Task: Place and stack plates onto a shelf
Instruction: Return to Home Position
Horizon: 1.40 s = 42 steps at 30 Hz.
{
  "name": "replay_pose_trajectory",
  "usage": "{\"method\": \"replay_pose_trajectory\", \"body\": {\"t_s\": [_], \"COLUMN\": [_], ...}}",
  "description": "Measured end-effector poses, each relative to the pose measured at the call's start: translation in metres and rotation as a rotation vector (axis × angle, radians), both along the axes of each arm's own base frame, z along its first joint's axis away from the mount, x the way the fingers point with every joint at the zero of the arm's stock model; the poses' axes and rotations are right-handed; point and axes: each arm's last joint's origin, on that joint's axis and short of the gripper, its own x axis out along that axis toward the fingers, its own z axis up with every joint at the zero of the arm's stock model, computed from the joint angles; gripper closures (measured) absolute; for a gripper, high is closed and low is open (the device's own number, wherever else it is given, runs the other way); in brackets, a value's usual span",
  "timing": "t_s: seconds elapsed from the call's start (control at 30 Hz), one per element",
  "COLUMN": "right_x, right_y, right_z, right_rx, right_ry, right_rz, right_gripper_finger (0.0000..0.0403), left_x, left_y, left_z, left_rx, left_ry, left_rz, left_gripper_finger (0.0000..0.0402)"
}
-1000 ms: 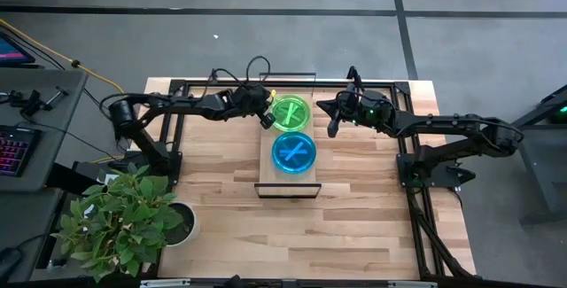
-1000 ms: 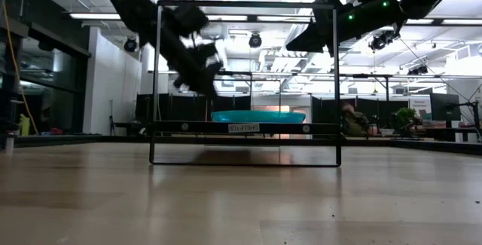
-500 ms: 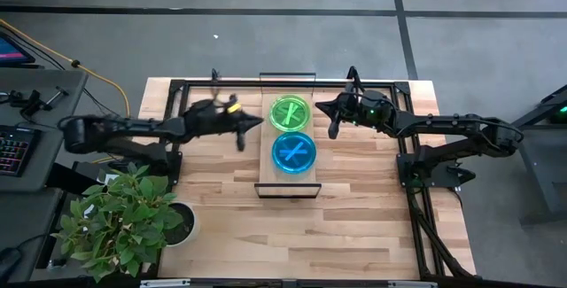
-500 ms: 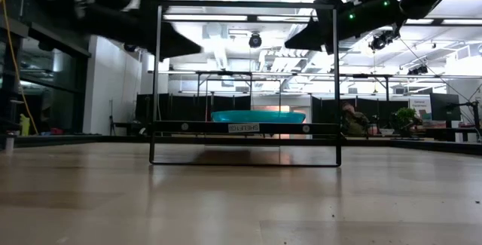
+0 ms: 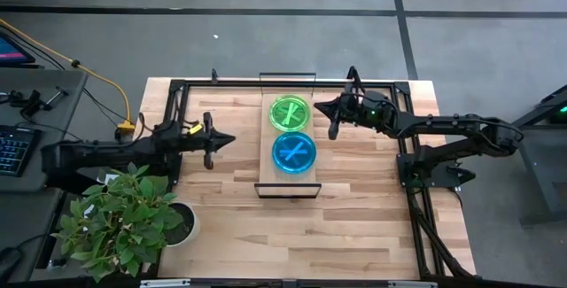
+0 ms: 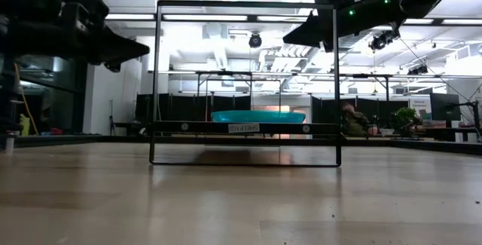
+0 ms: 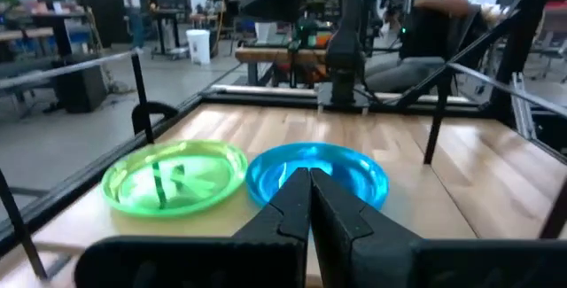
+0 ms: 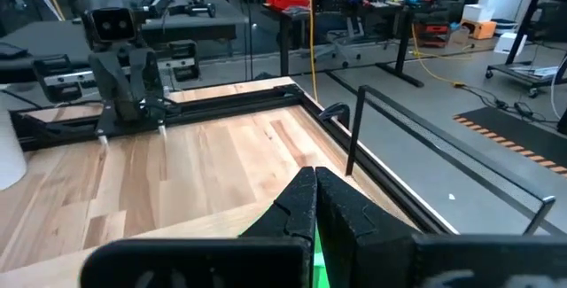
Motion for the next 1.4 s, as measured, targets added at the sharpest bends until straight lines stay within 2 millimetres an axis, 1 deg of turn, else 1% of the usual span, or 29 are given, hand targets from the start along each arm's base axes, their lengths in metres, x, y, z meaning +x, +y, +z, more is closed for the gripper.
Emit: {"method": "replay_pose_trajectory", "body": {"t_s": [0.13, 0.33, 0.4, 0.43, 0.53, 0.57, 0.67, 0.77, 0.93, 1.13, 1.4], "right_x": [0.0, -0.011, -0.016, -0.02, -0.036, -0.042, -0.061, -0.079, -0.098, -0.096, -0.097], "right_y": [0.002, 0.008, 0.012, 0.014, 0.02, 0.019, 0.019, 0.019, 0.024, 0.031, 0.032], "right_z": [-0.002, -0.008, -0.019, -0.028, -0.054, -0.06, -0.07, -0.084, -0.099, -0.101, -0.109], "right_rx": [-0.004, 0.031, 0.038, 0.039, 0.052, 0.055, 0.055, 0.086, 0.066, 0.055, 0.094], "right_ry": [0.033, 0.144, 0.137, 0.12, 0.039, 0.012, -0.044, -0.063, -0.088, -0.061, 0.012], "right_rz": [0.023, 0.12, 0.167, 0.187, 0.188, 0.177, 0.158, 0.133, 0.124, 0.173, 0.167], "right_gripper_finger": [0.0403, 0.0403, 0.0403, 0.0403, 0.0403, 0.0403, 0.0403, 0.0403, 0.0403, 0.0403, 0.0403], "left_x": [-0.004, -0.004, -0.004, -0.004, -0.004, -0.004, -0.004, -0.004, -0.004, -0.004, -0.007], "left_y": [-0.006, -0.016, -0.018, -0.019, -0.019, -0.019, -0.018, -0.018, -0.018, -0.018, -0.022], "left_z": [0.001, 0.0, 0.0, 0.0, -0.001, -0.001, -0.002, -0.003, -0.003, -0.003, -0.001], "left_rx": [-0.014, -0.008, 0.009, 0.017, 0.017, 0.017, 0.018, 0.017, 0.017, 0.017, 0.019], "left_ry": [0.004, 0.013, 0.016, 0.017, 0.027, 0.032, 0.039, 0.05, 0.05, 0.051, 0.04], "left_rz": [-0.031, -0.082, -0.077, -0.074, -0.04, -0.034, -0.032, -0.033, -0.032, -0.033, -0.055], "left_gripper_finger": [0.0401, 0.0401, 0.0401, 0.0401, 0.0401, 0.0401, 0.0401, 0.0401, 0.0401, 0.0401, 0.0401]}}
